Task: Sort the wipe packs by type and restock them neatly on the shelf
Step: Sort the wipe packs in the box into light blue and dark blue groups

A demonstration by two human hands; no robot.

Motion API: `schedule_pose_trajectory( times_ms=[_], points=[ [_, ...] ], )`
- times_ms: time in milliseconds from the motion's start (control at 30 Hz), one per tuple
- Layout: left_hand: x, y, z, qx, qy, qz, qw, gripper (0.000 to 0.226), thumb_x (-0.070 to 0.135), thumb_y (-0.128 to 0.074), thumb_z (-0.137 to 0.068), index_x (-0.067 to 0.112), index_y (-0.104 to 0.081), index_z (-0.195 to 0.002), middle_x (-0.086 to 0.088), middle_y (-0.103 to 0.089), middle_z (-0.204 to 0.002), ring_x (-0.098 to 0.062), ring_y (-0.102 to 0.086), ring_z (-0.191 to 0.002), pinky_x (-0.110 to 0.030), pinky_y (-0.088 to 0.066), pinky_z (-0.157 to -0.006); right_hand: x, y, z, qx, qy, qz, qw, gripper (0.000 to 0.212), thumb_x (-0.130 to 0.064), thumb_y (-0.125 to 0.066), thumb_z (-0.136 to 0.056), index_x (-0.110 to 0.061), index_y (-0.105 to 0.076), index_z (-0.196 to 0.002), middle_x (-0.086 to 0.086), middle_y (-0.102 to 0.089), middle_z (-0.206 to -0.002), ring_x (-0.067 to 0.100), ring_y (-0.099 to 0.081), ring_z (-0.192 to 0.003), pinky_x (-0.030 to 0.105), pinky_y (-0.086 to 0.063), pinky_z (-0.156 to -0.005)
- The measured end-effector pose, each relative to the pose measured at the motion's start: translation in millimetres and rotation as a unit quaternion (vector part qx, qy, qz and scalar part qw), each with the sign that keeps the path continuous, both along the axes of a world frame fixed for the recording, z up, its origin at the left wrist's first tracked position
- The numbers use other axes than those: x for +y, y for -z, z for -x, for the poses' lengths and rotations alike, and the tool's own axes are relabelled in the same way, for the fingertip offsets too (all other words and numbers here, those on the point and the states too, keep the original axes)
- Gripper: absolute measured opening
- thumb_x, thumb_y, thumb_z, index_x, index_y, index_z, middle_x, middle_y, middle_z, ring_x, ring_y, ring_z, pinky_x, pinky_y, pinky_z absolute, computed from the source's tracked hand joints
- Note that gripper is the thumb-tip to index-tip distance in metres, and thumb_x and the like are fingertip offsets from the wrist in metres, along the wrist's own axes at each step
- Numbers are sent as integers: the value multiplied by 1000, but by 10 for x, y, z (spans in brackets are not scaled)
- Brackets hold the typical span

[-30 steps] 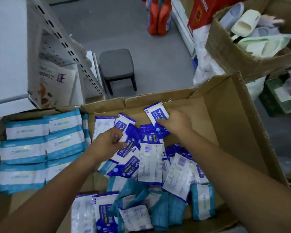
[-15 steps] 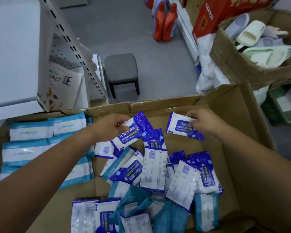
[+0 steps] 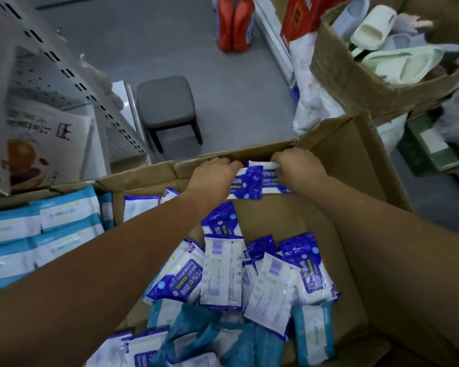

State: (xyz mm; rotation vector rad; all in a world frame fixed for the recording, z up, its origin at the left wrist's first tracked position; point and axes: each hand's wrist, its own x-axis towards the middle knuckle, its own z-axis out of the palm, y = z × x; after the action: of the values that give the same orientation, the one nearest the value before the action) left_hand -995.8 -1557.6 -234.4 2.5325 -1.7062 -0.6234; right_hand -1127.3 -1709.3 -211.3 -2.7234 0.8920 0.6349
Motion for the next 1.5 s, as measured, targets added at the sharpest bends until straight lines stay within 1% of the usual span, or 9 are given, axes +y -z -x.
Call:
schedule_pose_trajectory(
  times_ms=[367,533,667,867,1033,1200,1300,1400,1500],
  points=[
    [58,174,45,-92,33,26,995,76,15,-69,-90,22,-28,-153,-4,-48,-146,-23,-44,-134,-37,-34,-113,-136,131,95,54,-84,95,990,38,-37,-67,-91,-14,-58,-120,12,-59,-126,30,-50,-125,40,-36,-107],
    [252,218,32,-115,64,109,985,84,12,-80,-77,23,-38,-149,-4,-47,-148,-24,-43,-134,-42,-33,-110,-80,127,206,-38,-19,107,993,34,-29,-68,-90,-10,-56,-117,14,-60,-122,31,-52,-118,40,-41,-99],
    [383,273,192,-48,246,129,960,71,2,-83,-62,22,-63,-127,0,-59,-137,-22,-54,-125,-38,-43,-94,142,62,356,-166,43,32,985,23,-21,-64,-92,-16,-64,-115,9,-62,-117,27,-58,-109,39,-49,-89],
    [537,158,119,3,319,-14,948,44,24,-62,-90,34,-56,-132,12,-56,-136,-11,-47,-126,-28,-24,-90,529,-114,825,175,79,-71,979,24,-39,-63,-89,-17,-57,-98,3,-59,-100,27,-62,-102,32,-46,-76],
    [578,38,21,-39,329,-87,939,40,33,-65,-88,33,-58,-127,9,-57,-129,-13,-46,-118,-33,-29,-96,736,15,1269,216,161,-168,948,43,-39,-70,-83,-17,-56,-118,3,-62,-118,21,-62,-105,29,-51,-82],
    [626,-60,-94,84,210,-65,972,24,36,-70,-86,31,-66,-109,11,-62,-110,-11,-54,-107,-31,-43,-91,728,67,1493,28,279,-212,936,53,-19,-84,-66,-21,-64,-115,0,-72,-104,17,-67,-92,24,-52,-74],
    [621,-181,-219,215,94,-53,971,14,31,-71,-90,31,-62,-101,14,-64,-102,-8,-59,-96,-26,-50,-80,659,24,1525,-5,293,-207,933,24,-16,-84,-73,-17,-69,-92,-5,-67,-78,16,-63,-74,14,-43,-56],
    [595,-247,-319,264,-6,1,964,21,26,-70,-92,21,-66,-112,10,-66,-106,-5,-59,-94,-10,-45,-76,528,-81,1450,-54,290,-206,933,10,-14,-78,-82,-13,-73,-91,6,-71,-86,23,-68,-81,32,-52,-70],
    [555,-268,-365,280,-60,41,957,20,24,-65,-96,19,-67,-115,6,-70,-109,-2,-62,-92,-16,-50,-83,321,-234,1298,-74,250,-226,939,14,-12,-69,-90,-23,-73,-99,1,-74,-92,11,-68,-79,29,-50,-66]
  ],
)
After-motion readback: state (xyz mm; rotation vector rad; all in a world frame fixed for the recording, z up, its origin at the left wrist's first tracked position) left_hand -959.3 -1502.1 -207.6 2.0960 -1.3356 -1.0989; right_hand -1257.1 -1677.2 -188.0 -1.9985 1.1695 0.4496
